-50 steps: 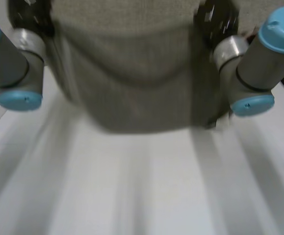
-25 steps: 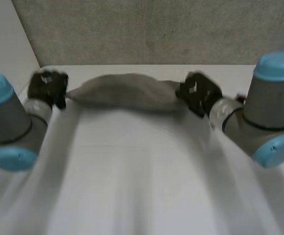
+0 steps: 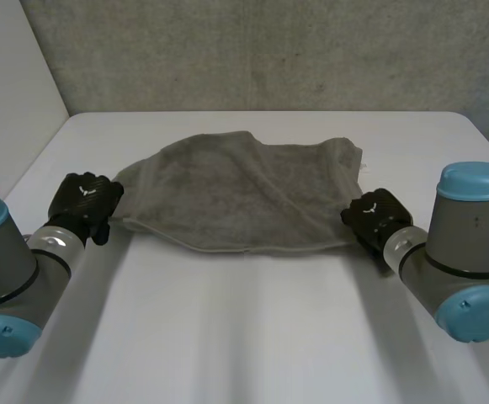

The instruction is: Fold the towel.

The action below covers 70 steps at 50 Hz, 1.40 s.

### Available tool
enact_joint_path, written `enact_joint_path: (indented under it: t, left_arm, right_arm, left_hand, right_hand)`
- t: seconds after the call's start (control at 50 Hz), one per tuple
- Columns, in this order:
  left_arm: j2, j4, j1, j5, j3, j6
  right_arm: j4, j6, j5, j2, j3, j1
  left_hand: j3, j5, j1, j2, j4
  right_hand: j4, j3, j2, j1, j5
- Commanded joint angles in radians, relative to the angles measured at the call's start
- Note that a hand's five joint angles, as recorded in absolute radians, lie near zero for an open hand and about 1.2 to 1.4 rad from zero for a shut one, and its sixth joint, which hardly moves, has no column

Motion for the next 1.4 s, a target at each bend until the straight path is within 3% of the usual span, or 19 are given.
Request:
enact_joint_path:
  t: [0.02, 0.38, 0.6, 0.84, 0.92, 1.0, 1.22, 1.34, 1.4]
  left_arm:
    - [0.000, 0.003, 0.003, -0.006, 0.004, -0.004]
    - [0.001, 0.003, 0.042, -0.028, 0.015, -0.011]
    - [0.003, 0.000, 0.042, -0.028, 0.015, -0.034]
    - [0.015, -0.006, 0.035, -0.028, 0.012, -0.036]
    - [0.024, -0.006, 0.037, -0.028, 0.012, -0.037]
    - [0.037, -0.006, 0.038, -0.028, 0.015, -0.051]
    - [0.038, -0.008, 0.042, -0.028, 0.016, -0.065]
    - [0.038, -0.008, 0.042, -0.028, 0.022, -0.067]
    - [0.038, -0.008, 0.043, -0.028, 0.024, -0.067]
  right_arm:
    - [-0.013, 0.009, 0.036, -0.010, 0.024, -0.027]
    - [-0.043, 0.035, 0.038, -0.010, 0.052, -0.094]
    - [-0.027, 0.229, 0.016, -0.001, 0.027, -0.143]
    - [0.006, 0.333, -0.109, 0.007, 0.023, -0.146]
    - [0.042, 0.367, -0.143, 0.013, 0.007, -0.153]
    - [0.108, 0.385, -0.153, 0.036, -0.023, -0.160]
    - [0.114, 0.382, -0.154, 0.056, -0.034, -0.163]
    - [0.109, 0.382, -0.154, 0.063, -0.037, -0.163]
    - [0.099, 0.374, -0.151, 0.073, -0.039, -0.163]
  left_hand:
    - [-0.154, -0.252, -0.049, -0.124, -0.130]
    - [-0.154, -0.252, -0.049, -0.124, -0.130]
    - [-0.154, -0.252, -0.049, -0.124, -0.130]
    - [-0.154, -0.252, -0.049, -0.124, -0.130]
    - [-0.154, -0.252, -0.049, -0.124, -0.130]
    - [-0.154, -0.252, -0.049, -0.124, -0.130]
    - [-0.154, -0.252, -0.049, -0.124, -0.130]
    - [-0.154, -0.252, -0.049, -0.124, -0.130]
    - [-0.154, -0.252, -0.049, -0.124, -0.130]
  right_hand:
    - [-0.145, -0.141, -0.141, -0.135, -0.135]
    - [-0.233, -0.229, -0.229, -0.223, -0.223]
    - [-0.209, -0.206, -0.206, -0.199, -0.200]
    - [0.339, 0.343, 0.343, 0.349, 0.349]
    - [0.328, 0.331, 0.331, 0.338, 0.337]
    - [0.094, 0.097, 0.097, 0.104, 0.103]
    - [-0.010, -0.006, -0.006, 0.000, 0.000]
    - [0.029, 0.032, 0.032, 0.038, 0.038]
    - [0.208, 0.211, 0.211, 0.218, 0.217]
